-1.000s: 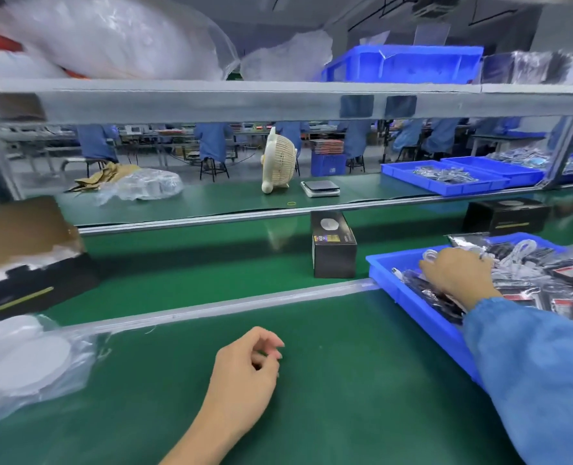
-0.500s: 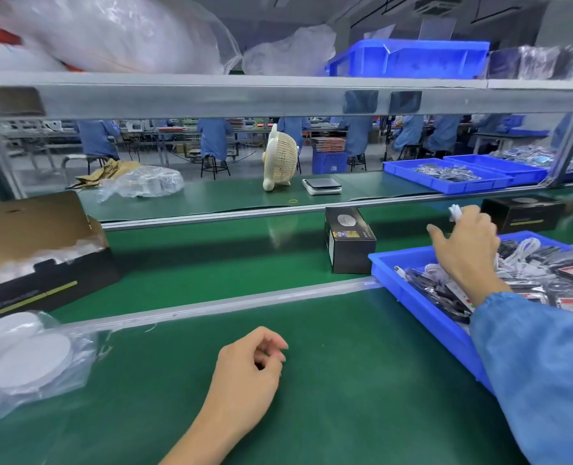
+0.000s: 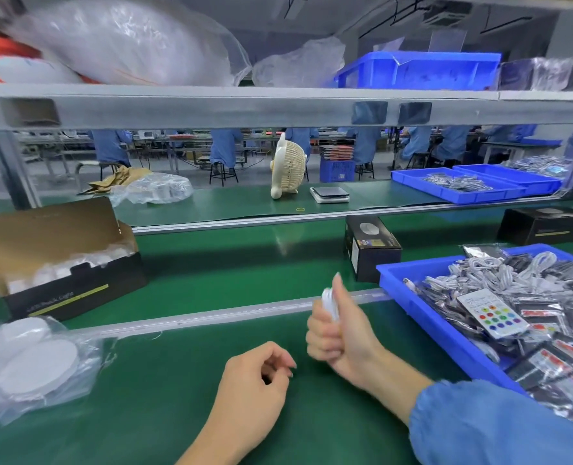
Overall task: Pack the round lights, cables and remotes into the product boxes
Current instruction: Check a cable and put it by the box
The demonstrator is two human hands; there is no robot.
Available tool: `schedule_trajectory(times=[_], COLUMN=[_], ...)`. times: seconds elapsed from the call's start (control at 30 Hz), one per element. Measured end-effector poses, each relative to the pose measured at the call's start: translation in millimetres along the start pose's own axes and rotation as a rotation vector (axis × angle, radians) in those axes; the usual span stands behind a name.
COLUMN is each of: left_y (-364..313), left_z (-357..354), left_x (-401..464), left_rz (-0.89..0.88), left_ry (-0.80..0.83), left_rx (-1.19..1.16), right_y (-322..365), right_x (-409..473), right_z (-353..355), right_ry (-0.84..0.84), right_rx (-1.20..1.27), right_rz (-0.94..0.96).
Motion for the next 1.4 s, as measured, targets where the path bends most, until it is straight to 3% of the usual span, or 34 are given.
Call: schedule_trajectory(times=[0.2,0.43,0.63,1.03,1.17,1.27,1.4], left_y=[2,-8,-7,-2,4,8,2], left_z=[3,2,1,-4,0,19,26], left_x=[0,-1,-2,-2,-1,-1,-1], left_rz=[0.043,0.02,0.046,0.048,0.075,0.087,0.043], left_ry=[-0.02,0.024,0.032,0.07,0.013,-0.169,-0.242], left_rx=[-0.137,-0.237,-0.199,-0.064,-0.082,-0.163,-0.211], right_y=[-15,-23,-25,-17,-6,0,11], right_x=[3,5,-1,1,-6,-12,-23], right_z=[15,4,-12,-5,-5,-13,-22], right_ry=[-0.153,-0.112,0.059,-0.09,-0.183,-0.169,-0.263], right_rx=[-0.003,-0.141,-0.188,-0.435,-0.603,-0.646,-0.959], right_rz=[0.064,0.021,0.025,0.115,0.243,0.357,0.583])
Point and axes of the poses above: each hand's wrist, its own x-axis towards the middle knuckle, its own z-axis out of the back of the hand, y = z × x, the point moved 10 cm from there along x, towards the middle knuckle, and after that the axes turned 6 degrees about -z, right-handed, at the moved point
